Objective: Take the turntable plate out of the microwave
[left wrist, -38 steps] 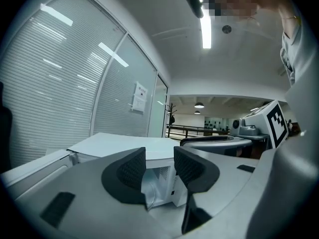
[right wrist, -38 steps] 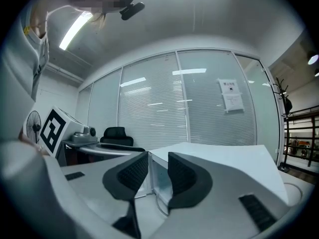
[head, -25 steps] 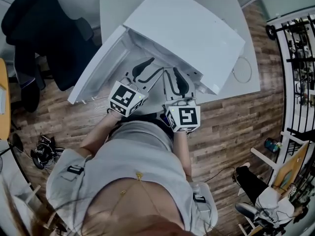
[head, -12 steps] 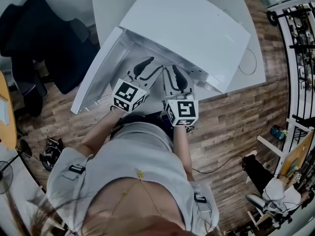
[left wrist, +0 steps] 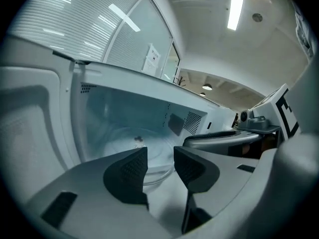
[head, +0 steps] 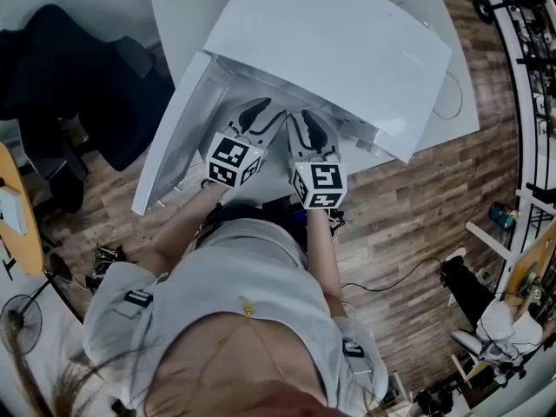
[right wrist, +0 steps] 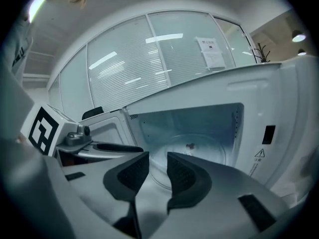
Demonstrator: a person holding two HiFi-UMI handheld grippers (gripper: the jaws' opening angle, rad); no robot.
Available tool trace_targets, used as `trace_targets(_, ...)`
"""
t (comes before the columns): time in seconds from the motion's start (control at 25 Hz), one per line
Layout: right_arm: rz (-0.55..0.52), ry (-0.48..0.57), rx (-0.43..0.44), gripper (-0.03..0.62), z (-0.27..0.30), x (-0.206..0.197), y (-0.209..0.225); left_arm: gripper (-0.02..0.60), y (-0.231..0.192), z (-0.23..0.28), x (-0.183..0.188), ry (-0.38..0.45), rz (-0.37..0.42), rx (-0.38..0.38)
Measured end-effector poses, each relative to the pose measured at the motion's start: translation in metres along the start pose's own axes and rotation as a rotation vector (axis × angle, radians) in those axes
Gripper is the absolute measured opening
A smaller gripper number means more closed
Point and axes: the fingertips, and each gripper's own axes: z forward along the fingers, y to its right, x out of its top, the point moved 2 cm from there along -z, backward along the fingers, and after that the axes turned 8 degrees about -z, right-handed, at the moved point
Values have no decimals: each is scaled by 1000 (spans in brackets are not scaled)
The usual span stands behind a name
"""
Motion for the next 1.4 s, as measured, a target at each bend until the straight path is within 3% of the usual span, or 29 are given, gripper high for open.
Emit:
trace_targets(0.24, 6, -50, -7, 120, 14, -17, -3, 176, -16, 7, -14, -41, -31, 12)
trace_targets(0.4, 61, -66, -22, 120, 21, -27, 2, 176, -27, 13, -23, -62, -104, 33)
trace_targets(0.64, 353, -77, -67, 128, 24, -56, 20, 181, -54, 20, -44, -78, -439, 67)
trace_targets(1.04, 747, -78, -90, 196, 38, -98, 42, 225, -81, 36, -71, -59, -720, 87)
trace_targets(1.16, 862, -41, -86, 202, 45, -101, 50, 229, -84, 45, -66, -15, -781, 53)
trace_targets(1.28, 950, 1, -60, 198, 54, -102, 55, 229, -88, 55, -63, 31, -903, -3)
trace_targets(1.4, 987, 11, -42, 155, 61, -106, 58, 224, -96, 61, -65, 72, -1034, -10)
